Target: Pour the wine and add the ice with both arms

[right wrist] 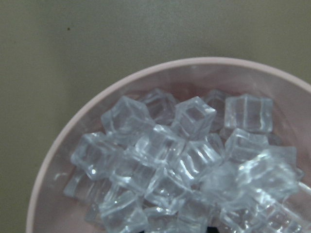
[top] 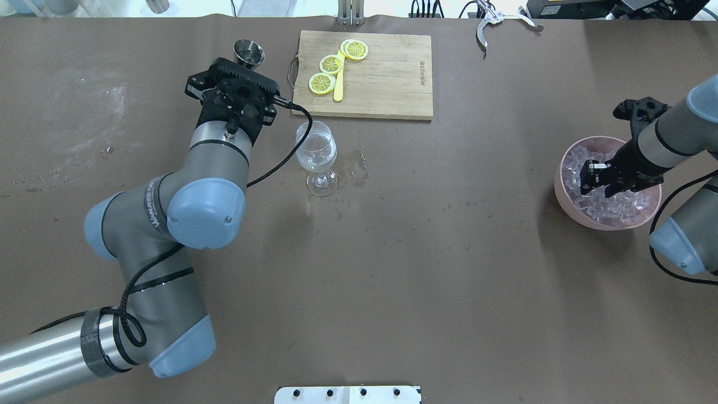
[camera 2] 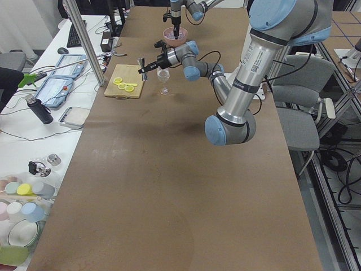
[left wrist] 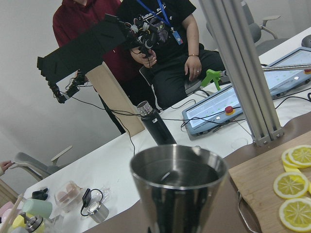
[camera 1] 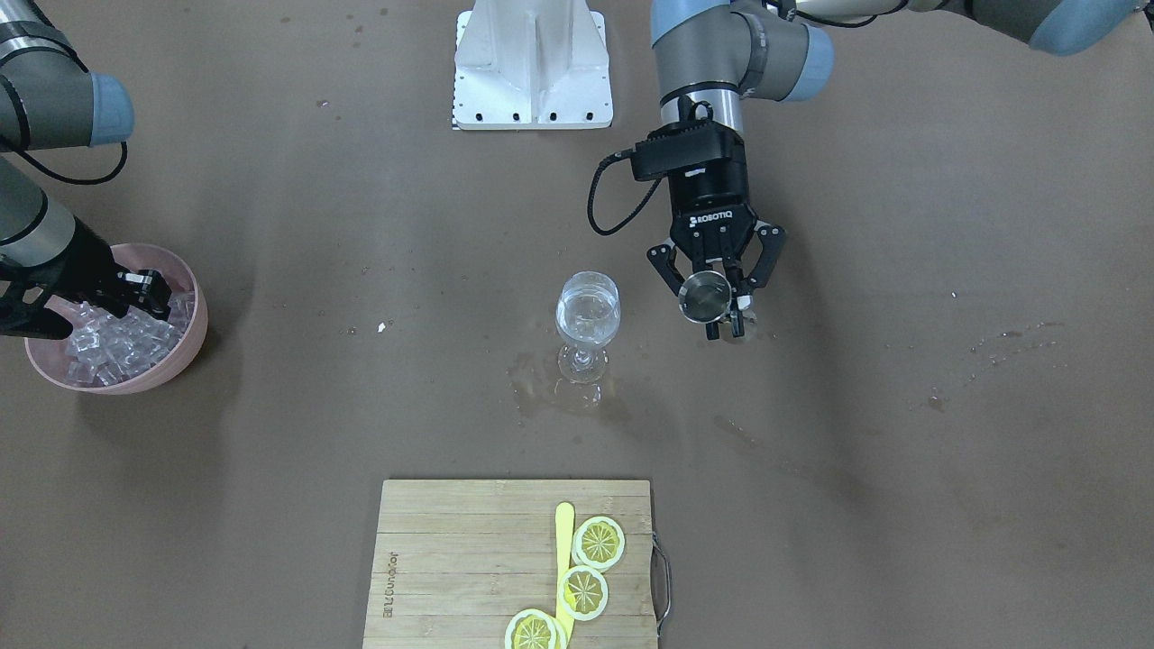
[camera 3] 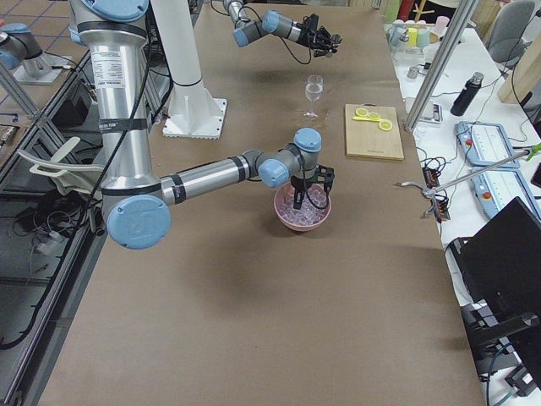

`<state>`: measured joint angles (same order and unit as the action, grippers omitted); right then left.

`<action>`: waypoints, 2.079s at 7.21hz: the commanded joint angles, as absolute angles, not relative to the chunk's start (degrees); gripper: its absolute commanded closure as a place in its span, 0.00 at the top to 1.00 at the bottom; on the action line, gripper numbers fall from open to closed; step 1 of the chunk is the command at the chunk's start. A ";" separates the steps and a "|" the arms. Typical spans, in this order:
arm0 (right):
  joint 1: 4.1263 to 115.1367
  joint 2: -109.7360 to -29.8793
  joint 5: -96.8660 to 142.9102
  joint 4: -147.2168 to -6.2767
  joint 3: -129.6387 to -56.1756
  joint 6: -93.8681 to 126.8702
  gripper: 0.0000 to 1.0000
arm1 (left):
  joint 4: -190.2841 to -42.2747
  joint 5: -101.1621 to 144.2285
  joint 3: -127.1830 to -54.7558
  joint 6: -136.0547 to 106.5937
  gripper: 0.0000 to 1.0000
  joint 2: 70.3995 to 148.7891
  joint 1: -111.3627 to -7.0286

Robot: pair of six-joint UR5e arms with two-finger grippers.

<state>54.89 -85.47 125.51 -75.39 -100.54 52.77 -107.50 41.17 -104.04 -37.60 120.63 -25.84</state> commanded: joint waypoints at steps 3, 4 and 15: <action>55.55 -85.17 125.68 -82.18 -104.33 52.73 0.18 | -101.79 37.35 -103.80 -37.36 0.00 121.29 -22.41; 55.46 -85.17 125.51 -82.18 -104.24 52.30 0.54 | -97.95 36.05 -103.80 -37.44 0.00 123.12 -21.98; 54.41 -85.70 126.04 -81.39 -101.52 51.86 0.76 | -78.76 27.60 -101.26 -37.27 0.00 125.68 -15.91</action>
